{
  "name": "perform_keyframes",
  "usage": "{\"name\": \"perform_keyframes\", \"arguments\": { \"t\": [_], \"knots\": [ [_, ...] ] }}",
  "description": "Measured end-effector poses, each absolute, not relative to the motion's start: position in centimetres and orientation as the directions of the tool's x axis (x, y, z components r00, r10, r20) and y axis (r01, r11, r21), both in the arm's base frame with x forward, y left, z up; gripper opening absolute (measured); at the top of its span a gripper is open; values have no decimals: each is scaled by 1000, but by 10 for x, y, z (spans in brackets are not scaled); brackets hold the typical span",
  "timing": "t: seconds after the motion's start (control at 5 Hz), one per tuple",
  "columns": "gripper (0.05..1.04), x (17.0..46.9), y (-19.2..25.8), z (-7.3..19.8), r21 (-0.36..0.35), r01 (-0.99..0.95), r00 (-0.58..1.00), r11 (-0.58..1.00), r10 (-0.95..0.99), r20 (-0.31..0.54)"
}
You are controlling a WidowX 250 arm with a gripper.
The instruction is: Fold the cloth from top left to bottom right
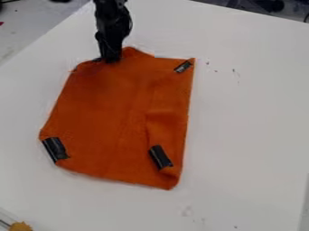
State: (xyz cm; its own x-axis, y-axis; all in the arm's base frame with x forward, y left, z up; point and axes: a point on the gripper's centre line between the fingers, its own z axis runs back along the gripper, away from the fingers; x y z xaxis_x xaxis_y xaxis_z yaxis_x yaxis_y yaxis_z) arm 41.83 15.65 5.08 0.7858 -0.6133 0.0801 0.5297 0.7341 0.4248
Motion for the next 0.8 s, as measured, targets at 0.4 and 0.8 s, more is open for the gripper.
{"name": "perform_keyframes", "arguments": {
  "t": [0.4, 0.8],
  "knots": [
    [66, 389, 105, 118, 572, 507, 770, 645, -637, 37],
    [64, 330, 25, 113, 548, 472, 807, 691, -588, 46]
  ]
}}
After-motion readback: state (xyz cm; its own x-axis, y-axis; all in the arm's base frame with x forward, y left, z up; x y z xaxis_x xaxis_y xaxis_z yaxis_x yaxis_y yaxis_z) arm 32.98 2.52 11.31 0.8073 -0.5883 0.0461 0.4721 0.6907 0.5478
